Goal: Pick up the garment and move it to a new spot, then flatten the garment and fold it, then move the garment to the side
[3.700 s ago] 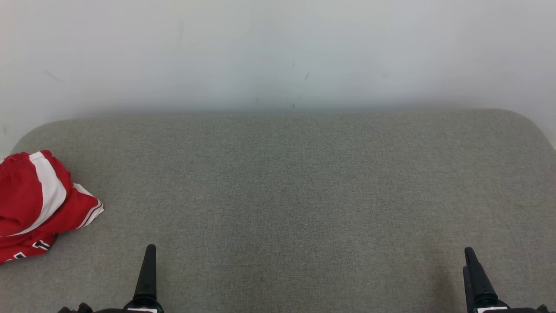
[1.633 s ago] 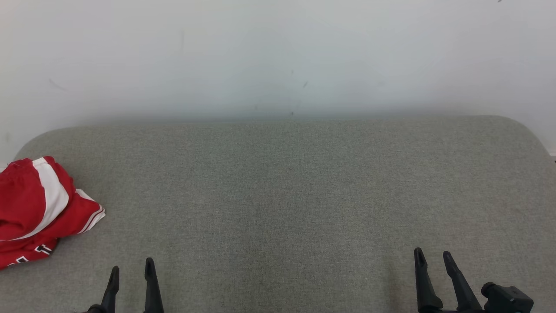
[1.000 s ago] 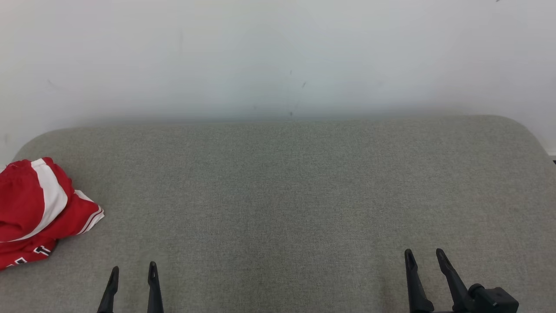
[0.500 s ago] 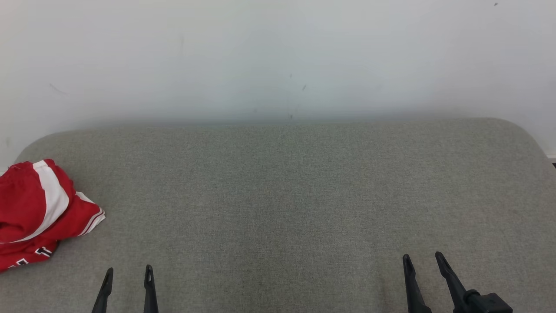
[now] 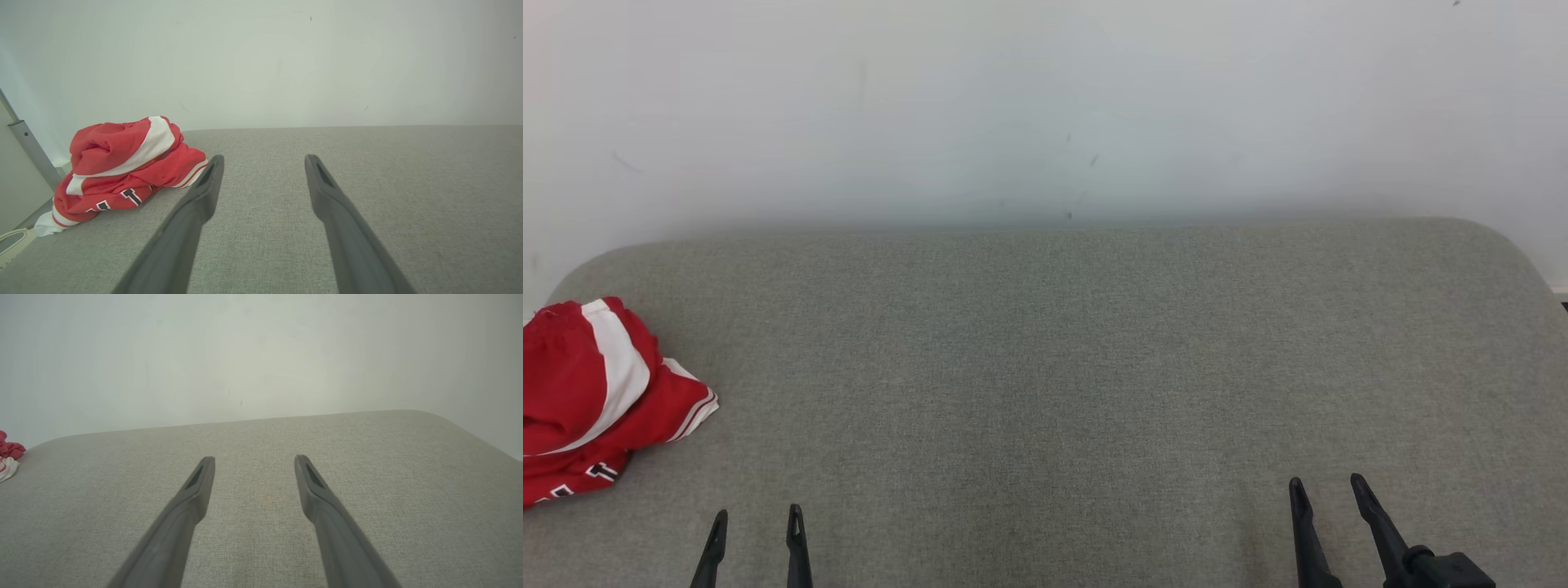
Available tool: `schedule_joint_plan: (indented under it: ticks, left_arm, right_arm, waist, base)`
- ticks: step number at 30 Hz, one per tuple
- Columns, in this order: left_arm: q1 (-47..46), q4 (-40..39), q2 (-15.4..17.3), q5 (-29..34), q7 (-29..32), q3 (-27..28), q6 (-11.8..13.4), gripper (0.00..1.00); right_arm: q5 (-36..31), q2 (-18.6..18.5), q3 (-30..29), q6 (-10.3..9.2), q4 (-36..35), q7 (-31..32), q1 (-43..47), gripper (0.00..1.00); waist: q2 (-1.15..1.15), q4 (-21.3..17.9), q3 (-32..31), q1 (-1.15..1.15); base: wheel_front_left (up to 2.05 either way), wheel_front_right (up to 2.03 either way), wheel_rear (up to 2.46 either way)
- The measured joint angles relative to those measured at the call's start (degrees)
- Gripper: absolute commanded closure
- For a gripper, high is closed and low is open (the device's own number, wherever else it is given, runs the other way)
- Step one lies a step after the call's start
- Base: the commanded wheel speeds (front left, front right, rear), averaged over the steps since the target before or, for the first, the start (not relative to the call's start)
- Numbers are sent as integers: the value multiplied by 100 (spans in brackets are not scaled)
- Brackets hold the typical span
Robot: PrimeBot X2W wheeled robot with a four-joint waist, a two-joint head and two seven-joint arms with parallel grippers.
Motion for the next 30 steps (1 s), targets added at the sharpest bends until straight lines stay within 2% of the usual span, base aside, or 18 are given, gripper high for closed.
schedule_joint_plan:
  ticks: [21,30]
  left_arm:
    - [-1,10,-4,-114,0,-1,69,0]
    - [-51,57,-7,-129,0,-21,69,0]
  right_arm:
    - [38,-1,-33,0,12,-1,4,0]
    - [74,-1,29,0,20,-2,29,0]
  waist:
    - [0,8,12,0]
    - [0,208,17,0]
  base:
    - [0,0,0]
    - [0,0,0]
